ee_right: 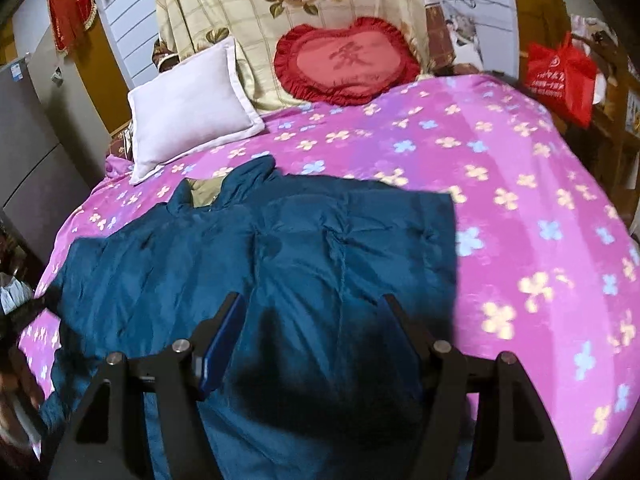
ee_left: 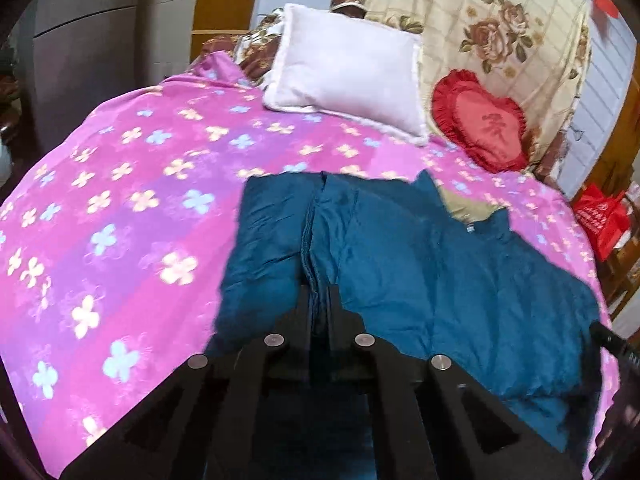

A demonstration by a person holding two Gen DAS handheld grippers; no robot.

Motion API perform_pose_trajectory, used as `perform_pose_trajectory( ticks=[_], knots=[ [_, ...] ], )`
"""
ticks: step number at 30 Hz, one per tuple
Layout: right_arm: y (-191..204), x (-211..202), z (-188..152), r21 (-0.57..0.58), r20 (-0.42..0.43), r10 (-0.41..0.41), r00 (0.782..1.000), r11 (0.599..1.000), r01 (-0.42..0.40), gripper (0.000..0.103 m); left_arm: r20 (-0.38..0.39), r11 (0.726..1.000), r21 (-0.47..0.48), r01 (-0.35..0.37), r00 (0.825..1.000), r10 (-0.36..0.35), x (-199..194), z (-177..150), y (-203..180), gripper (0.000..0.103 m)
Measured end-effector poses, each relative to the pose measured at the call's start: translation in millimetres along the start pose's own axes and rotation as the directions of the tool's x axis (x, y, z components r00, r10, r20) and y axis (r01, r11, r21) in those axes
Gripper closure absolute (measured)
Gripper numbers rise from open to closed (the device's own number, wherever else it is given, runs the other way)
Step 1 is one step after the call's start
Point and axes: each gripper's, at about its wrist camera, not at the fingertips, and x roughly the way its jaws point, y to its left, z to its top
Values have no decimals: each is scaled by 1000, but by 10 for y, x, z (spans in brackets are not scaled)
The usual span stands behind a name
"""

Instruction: Fold large clothes

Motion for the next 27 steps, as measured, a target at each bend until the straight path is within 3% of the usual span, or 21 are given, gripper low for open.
perform_pose_trajectory(
  ticks=[4, 7, 8, 10, 15, 19, 25, 27],
  knots=[
    [289, 433, -9, -89, -45, -59, 997, 994, 55, 30, -37, 1000, -13, 12, 999, -12, 112, -43, 92, 103],
    [417, 624, 7, -140, -30, -124, 992, 983, 118, 21, -34, 1000, 19, -9, 999, 9, 39, -23, 51, 103],
    [441, 651, 26, -149, -31, -135, 990, 980, 129, 19, -23, 1000, 28, -11, 1000, 12, -16, -16, 31, 96],
    [463, 641, 72, -161, -42, -151, 988, 977, 143, 19, 13, 999, 49, 14, 1000, -14, -159, 9, -13, 84],
    [407, 249, 67, -103, 22, -81, 996, 991, 83, 19, 96, 992, 126, 19, 995, -31, -403, 41, -195, 76],
    [403, 140, 42, -138, 39, -94, 995, 985, 99, 19, 69, 988, 154, 2, 998, -12, -217, 25, -332, 74],
    [440, 420, 111, -188, 15, -144, 989, 972, 144, 19, -31, 988, 150, -33, 999, 38, 241, -89, -410, 74],
    [397, 558, 140, -176, 4, -162, 987, 971, 160, 19, -29, 987, 156, -32, 999, 37, 316, -120, -422, 74]
  ],
)
